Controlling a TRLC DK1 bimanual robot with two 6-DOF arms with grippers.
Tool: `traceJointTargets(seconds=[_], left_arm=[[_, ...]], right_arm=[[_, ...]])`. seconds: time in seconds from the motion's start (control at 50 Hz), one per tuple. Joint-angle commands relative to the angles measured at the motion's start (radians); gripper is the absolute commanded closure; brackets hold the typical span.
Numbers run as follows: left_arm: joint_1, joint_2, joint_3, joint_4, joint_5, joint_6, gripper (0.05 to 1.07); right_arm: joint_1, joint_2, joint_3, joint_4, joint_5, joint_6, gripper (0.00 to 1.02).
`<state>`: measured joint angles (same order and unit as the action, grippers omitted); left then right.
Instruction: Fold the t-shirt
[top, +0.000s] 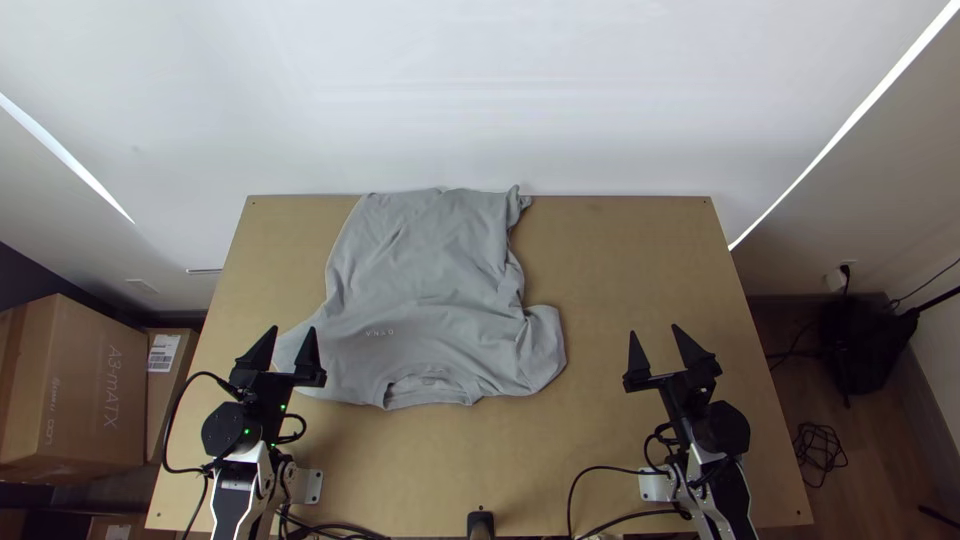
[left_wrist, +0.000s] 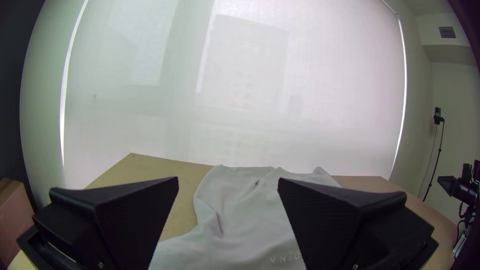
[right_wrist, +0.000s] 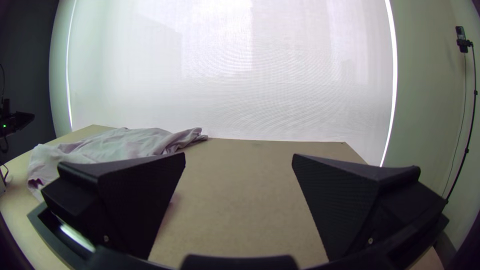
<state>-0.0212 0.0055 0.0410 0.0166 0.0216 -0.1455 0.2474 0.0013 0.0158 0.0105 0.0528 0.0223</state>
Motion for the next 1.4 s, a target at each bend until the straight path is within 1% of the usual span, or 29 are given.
traceJointTargets(seconds=[0.0, 0.86, 0.92, 0.98, 1.06, 1.1, 1.16, 1.3, 1.38], left_arm=[[0.006, -0.006, -0.036, -0.029, 0.005, -0.005, 0.1], [0.006, -0.006, -0.036, -0.029, 0.005, -0.005, 0.1], [0.006, -0.006, -0.036, -0.029, 0.005, -0.005, 0.1], [0.006, -0.006, -0.036, -0.029, 0.005, -0.005, 0.1], [0.006, -0.006, -0.036, -0.029, 0.005, -0.005, 0.1], [0.006, -0.006, -0.036, -0.029, 0.005, -0.005, 0.1], [0.006, -0.006, -0.036, -0.029, 0.005, -0.005, 0.1], [0.004, -0.006, -0.036, -0.029, 0.005, -0.006, 0.1], [-0.023, -0.006, -0.036, -0.029, 0.005, -0.077, 0.1]], right_arm=[[-0.003, -0.006, -0.008, -0.015, 0.01, 0.01, 0.04], [-0.003, -0.004, -0.008, -0.015, 0.01, 0.01, 0.04], [0.004, -0.004, -0.008, -0.015, 0.01, 0.036, 0.04], [0.023, -0.006, -0.008, -0.015, 0.01, 0.042, 0.04], [0.058, -0.006, -0.008, -0.014, 0.01, 0.116, 0.04], [0.069, -0.006, -0.008, -0.014, 0.01, 0.114, 0.04], [0.053, -0.006, -0.008, -0.014, 0.01, 0.119, 0.04], [0.055, -0.007, -0.008, -0.014, 0.01, 0.114, 0.04], [0.043, -0.004, -0.008, -0.02, 0.009, 0.125, 0.04]])
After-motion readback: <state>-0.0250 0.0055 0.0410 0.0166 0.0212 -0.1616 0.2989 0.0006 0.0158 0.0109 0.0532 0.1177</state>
